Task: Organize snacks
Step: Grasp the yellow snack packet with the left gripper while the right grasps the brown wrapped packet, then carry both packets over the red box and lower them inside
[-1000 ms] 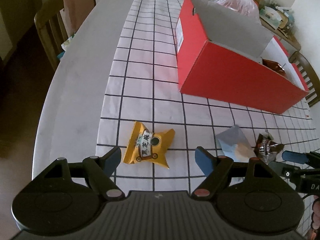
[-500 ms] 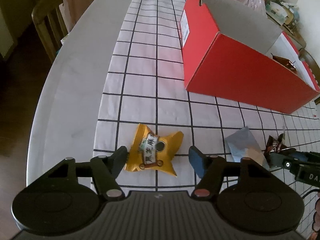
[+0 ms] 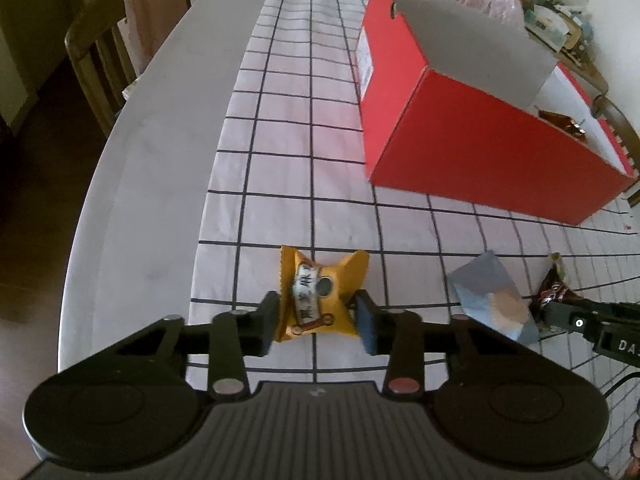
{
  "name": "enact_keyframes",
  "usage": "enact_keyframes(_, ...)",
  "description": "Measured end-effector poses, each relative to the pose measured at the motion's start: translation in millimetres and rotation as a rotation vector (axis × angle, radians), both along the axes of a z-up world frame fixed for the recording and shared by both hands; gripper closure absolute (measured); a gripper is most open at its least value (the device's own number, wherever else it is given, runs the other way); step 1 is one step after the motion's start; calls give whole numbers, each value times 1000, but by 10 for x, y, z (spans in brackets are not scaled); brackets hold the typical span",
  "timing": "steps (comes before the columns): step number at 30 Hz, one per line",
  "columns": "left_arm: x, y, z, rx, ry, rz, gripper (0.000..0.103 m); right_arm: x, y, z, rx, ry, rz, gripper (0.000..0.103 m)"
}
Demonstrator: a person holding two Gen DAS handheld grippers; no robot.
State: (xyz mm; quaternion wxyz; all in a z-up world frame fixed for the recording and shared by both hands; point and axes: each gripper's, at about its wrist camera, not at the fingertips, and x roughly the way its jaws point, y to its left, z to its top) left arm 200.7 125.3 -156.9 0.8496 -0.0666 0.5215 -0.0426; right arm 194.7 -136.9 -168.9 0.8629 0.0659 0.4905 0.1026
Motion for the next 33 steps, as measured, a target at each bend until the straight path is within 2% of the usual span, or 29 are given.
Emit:
enact_keyframes(7,-62,-54,15,4,-2,-9,69,-89,-87,40,20,-3,-9,75)
enact_keyframes(15,-200,-106,55,-31,9,-13,69,-254,-186,146,54,-10,-9,75)
enact_keyframes(24,-372,-250,278,-62,-16,-37,69,-381,-330,347,63,-58,-19,75)
enact_keyframes(33,-418,-444,601,-82,-76,-71,69,-420,-447,643,63,-128,-14,75)
